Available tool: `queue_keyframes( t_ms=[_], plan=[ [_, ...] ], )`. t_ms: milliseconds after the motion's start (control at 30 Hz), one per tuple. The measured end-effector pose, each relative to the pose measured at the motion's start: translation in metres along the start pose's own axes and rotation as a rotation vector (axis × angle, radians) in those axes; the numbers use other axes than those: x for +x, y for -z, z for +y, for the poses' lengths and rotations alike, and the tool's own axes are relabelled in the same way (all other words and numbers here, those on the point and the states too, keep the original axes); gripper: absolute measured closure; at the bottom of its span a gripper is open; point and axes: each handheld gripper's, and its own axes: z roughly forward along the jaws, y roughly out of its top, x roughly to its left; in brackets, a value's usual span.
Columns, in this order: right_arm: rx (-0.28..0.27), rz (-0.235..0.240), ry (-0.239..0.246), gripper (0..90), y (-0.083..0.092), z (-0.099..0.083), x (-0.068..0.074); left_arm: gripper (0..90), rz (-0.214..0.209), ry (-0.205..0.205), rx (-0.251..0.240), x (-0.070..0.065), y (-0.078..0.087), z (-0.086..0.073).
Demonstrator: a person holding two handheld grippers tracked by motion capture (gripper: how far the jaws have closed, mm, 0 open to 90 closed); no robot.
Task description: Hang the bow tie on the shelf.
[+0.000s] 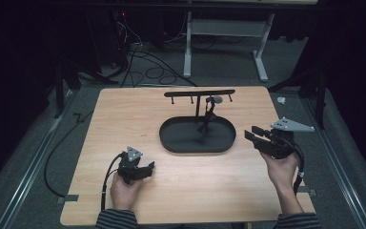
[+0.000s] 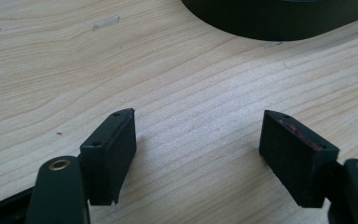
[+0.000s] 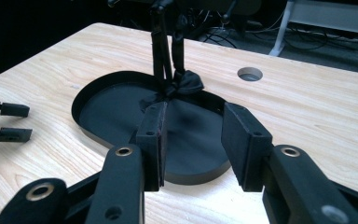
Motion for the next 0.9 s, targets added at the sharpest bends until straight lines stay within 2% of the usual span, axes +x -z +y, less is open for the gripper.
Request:
queue_keyframes(
  t_ms=[700, 900],
  plan=[
    [-0.003, 0.023, -0.020, 62.4, 0.006, -0.024, 0.009, 27.7, 0.000, 0.000, 0.000, 0.000, 0.000, 0.000],
    [0.014, 0.018, -0.019, 62.3, 0.003, -0.031, 0.011, 27.7, 0.001, 0.000, 0.000, 0.000, 0.000, 0.000]
  ],
)
